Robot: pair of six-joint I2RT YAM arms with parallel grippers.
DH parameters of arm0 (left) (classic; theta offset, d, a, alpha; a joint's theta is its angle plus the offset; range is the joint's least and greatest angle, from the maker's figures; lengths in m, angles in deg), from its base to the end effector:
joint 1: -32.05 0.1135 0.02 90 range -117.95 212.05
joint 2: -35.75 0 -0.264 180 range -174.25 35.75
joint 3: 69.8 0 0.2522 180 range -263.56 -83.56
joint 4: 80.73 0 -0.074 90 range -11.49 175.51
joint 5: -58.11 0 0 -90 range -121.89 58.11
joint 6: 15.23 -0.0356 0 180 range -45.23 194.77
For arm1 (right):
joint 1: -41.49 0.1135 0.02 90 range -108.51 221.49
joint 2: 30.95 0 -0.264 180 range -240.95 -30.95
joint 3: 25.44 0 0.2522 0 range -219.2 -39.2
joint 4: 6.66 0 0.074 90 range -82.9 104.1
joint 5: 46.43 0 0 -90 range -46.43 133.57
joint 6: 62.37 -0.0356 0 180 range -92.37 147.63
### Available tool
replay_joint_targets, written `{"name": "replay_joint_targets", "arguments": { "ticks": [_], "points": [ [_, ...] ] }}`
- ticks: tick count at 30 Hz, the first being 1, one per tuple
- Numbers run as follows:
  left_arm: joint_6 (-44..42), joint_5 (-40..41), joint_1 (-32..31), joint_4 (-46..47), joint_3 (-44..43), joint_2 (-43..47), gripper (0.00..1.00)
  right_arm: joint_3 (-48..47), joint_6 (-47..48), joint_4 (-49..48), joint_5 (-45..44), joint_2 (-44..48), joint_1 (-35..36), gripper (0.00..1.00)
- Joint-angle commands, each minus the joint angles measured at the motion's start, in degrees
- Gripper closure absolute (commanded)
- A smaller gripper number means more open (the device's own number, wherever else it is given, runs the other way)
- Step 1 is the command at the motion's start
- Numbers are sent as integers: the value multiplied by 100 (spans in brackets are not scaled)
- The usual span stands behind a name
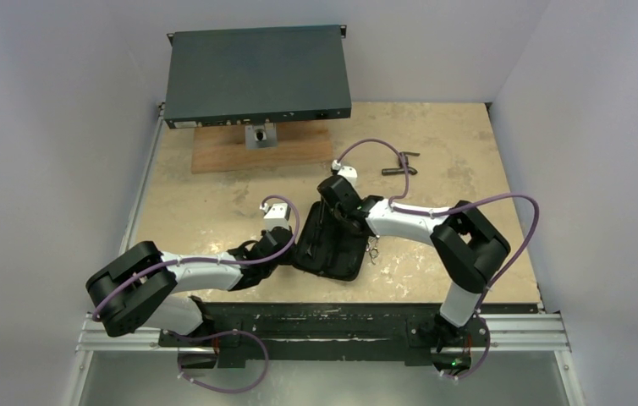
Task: Sort the hair-cutting tools
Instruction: Place the haircut tool in the hairdressing tool bag.
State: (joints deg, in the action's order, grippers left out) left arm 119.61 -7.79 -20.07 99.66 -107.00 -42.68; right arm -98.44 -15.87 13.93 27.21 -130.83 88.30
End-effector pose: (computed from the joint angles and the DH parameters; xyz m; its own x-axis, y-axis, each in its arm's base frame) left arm 0.1572 -0.1784 0.1363 -0.6590 -0.2011 -0.7247 0.0933 0.9343 -0.3441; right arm 0.2560 0.2581 0.1799 -0.7577 0.1579 -0.6332 -0.0657 0.9469 0.3147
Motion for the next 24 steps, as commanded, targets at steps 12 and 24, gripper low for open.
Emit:
{"name": "replay_joint_targets", "arguments": {
  "ticks": [12, 24],
  "points": [
    [-54, -32, 43, 149, 55, -68, 100, -428, -16, 202, 46, -123, 208, 66],
    [-59, -38, 44, 140, 56, -68, 100, -521, -154, 566, -126, -306, 221, 82]
  ]
}}
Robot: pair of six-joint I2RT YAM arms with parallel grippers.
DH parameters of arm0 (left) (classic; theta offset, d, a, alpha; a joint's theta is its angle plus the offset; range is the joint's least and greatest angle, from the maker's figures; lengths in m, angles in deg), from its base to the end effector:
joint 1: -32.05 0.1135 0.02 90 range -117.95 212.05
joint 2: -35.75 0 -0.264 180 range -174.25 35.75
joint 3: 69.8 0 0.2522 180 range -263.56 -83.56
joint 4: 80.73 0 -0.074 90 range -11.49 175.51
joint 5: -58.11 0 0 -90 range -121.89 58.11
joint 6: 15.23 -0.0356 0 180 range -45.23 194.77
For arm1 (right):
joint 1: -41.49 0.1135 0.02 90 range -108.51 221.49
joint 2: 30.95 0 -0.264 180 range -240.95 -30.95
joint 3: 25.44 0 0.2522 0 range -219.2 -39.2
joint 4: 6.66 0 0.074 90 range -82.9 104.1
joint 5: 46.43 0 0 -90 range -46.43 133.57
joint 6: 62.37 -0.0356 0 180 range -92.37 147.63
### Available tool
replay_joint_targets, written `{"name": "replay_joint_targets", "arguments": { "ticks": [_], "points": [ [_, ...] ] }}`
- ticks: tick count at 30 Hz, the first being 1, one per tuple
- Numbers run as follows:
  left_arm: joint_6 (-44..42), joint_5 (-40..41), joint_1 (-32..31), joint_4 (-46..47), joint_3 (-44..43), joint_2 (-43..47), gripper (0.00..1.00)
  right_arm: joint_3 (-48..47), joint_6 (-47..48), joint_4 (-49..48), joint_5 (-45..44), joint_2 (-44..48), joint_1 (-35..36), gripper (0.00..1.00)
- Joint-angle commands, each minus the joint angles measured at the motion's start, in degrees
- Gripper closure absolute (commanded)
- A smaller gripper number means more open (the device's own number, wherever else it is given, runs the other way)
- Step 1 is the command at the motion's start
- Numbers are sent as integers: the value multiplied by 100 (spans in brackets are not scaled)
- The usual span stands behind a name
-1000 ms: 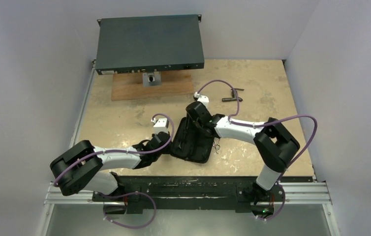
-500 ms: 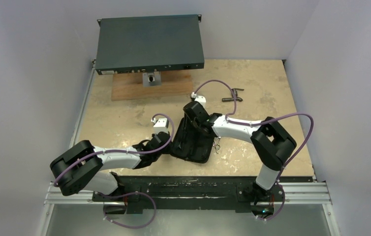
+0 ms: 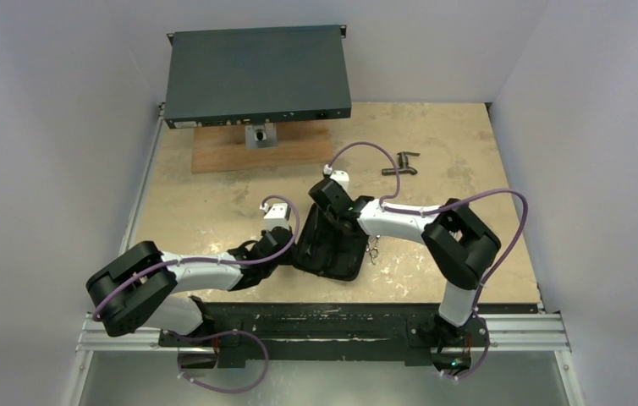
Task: Sort the hair-cutting tools
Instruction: Place the haircut tool in the hairdressing tool bag.
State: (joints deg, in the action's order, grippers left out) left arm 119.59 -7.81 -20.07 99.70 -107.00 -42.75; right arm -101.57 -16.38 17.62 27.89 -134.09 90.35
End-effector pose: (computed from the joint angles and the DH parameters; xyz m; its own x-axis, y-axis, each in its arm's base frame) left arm 0.1572 -0.1784 0.1361 -0.6594 -0.2005 -0.7246 0.0936 0.9344 -0.3437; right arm 0.2523 0.2741 0.1716 -0.7957 0.1059 -0.5963 -0.0848 0.9554 0.2828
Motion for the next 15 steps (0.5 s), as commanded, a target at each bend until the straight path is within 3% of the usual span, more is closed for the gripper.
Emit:
{"name": "replay_joint_targets", "arguments": {
  "ticks": [1, 9, 15],
  "points": [
    [-53, -28, 39, 136, 60, -56, 100, -169, -125, 169, -197, 58, 18, 83],
    [-33, -26, 44, 136, 69, -51, 100, 249, -120, -230, -122, 351, 13, 99],
    [-25, -26, 39, 143, 81, -43, 100, 779, -102, -945, 6, 598, -7, 100]
  ]
}}
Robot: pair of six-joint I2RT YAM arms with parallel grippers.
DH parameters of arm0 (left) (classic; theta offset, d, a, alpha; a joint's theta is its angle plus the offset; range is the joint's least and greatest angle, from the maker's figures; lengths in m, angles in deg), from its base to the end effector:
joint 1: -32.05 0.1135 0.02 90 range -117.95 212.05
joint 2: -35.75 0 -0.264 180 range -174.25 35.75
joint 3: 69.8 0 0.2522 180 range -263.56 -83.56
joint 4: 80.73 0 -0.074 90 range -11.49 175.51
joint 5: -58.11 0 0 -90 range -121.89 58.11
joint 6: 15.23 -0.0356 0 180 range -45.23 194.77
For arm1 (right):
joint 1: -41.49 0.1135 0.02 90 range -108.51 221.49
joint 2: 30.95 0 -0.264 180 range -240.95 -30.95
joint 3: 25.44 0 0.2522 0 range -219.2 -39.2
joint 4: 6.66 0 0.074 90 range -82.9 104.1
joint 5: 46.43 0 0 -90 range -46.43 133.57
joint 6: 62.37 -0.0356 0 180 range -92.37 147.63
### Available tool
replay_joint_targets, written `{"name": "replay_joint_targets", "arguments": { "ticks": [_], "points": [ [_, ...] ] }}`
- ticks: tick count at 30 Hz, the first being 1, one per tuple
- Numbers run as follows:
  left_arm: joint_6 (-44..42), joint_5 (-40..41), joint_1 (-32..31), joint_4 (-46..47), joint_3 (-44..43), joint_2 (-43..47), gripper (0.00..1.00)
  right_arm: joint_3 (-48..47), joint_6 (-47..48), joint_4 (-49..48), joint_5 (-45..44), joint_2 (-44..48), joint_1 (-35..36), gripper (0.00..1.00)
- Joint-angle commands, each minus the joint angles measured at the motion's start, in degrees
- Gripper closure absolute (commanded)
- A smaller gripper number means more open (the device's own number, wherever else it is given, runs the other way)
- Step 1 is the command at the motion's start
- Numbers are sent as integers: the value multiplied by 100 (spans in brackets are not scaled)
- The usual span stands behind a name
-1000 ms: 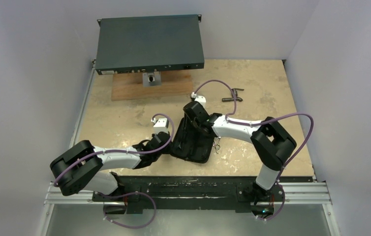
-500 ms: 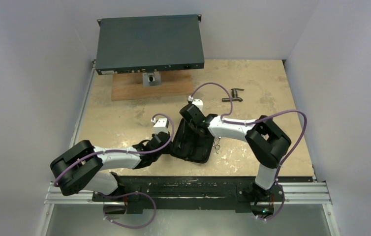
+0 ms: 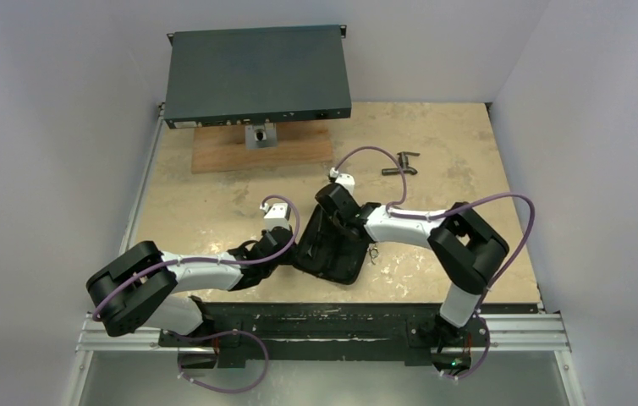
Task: Sort the hair-cutting tools
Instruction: Place the haircut tool in the hairdressing tool bag.
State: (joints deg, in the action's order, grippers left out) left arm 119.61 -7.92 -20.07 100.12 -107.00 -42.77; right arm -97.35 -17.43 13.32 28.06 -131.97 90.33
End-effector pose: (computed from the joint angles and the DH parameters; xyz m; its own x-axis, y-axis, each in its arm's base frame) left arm 0.1575 -0.1789 0.1366 -0.6573 -0.2044 -0.7254 0.0958 0.9320 -0.3495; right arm 0.2452 0.2661 0.1681 -0.7833 0.1403 -0.6056 -0.0789 0.9439 0.3208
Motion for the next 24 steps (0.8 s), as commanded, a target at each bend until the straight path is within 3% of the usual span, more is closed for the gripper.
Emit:
{"name": "replay_joint_targets", "arguments": {
  "ticks": [1, 17, 24],
  "points": [
    [-20, -21, 43, 103, 77, -40, 100, 542, 3, -714, 22, 456, -18, 100],
    [5, -131, 44, 200, 96, -117, 100, 2542, 5, -3631, 1190, 933, -687, 100],
    [39, -77, 44, 231, 137, -93, 100, 2884, -2, -3707, 997, 1061, -744, 100]
  ]
}}
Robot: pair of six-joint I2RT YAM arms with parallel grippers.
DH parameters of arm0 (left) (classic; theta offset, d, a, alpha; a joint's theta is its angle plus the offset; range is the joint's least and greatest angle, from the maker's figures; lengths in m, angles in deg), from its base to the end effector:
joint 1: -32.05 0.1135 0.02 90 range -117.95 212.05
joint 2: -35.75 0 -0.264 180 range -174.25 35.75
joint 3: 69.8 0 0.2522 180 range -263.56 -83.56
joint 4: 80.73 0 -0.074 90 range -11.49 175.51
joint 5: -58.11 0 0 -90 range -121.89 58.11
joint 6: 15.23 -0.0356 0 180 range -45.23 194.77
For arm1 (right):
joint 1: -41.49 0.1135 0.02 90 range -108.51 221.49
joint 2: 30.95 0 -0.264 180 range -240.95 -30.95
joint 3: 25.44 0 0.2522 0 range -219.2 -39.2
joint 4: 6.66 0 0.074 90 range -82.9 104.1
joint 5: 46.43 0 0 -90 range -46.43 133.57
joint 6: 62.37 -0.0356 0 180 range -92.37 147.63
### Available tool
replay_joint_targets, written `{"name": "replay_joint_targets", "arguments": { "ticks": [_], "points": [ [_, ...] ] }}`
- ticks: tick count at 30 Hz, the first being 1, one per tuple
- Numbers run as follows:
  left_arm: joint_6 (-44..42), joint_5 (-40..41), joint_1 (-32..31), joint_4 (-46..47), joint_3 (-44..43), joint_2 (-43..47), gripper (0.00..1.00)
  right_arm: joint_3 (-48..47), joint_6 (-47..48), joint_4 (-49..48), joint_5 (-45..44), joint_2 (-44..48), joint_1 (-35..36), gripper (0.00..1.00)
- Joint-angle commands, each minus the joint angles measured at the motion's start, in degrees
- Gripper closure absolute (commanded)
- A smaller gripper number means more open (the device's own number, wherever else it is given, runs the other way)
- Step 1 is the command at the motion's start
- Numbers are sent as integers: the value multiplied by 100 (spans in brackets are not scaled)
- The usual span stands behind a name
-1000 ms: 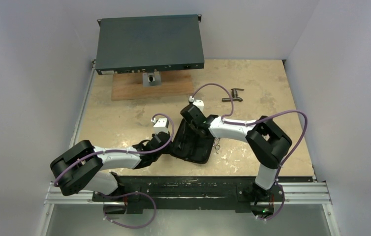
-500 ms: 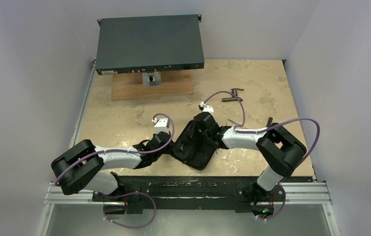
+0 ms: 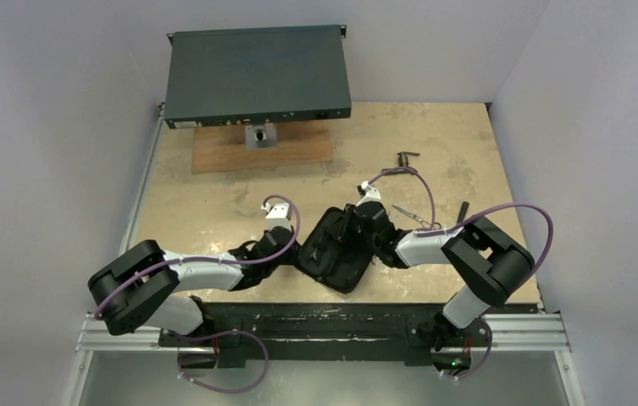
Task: Sort the hair-cutting tools
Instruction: Place the haircut tool in the hairdressing tool bag.
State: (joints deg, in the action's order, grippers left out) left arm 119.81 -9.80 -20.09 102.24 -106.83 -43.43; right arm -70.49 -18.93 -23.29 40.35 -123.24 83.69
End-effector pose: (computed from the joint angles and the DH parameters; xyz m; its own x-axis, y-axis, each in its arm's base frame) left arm 0.1581 -0.1815 0.1360 -0.6650 -0.2128 -0.7159 0.1161 0.9174 -0.3806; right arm 0.2207 0.1974 0.1363 -0.7203 0.3254 -0.6125 -0.1626 0.7792 0.6052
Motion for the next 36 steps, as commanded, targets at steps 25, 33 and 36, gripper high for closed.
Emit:
{"name": "replay_joint_targets", "arguments": {
  "ticks": [25, 33, 36],
  "points": [
    [-201, -714, 41, 265, 132, 568, 66, 324, 477, 363, -298, 461, -79, 100],
    [-1001, -1455, 44, -145, -406, 355, 61, 257, 620, 425, -262, 475, -75, 100],
    [-1230, -1640, 44, -425, -719, 50, 68, 241, 628, 432, -254, 450, -80, 100]
  ]
}}
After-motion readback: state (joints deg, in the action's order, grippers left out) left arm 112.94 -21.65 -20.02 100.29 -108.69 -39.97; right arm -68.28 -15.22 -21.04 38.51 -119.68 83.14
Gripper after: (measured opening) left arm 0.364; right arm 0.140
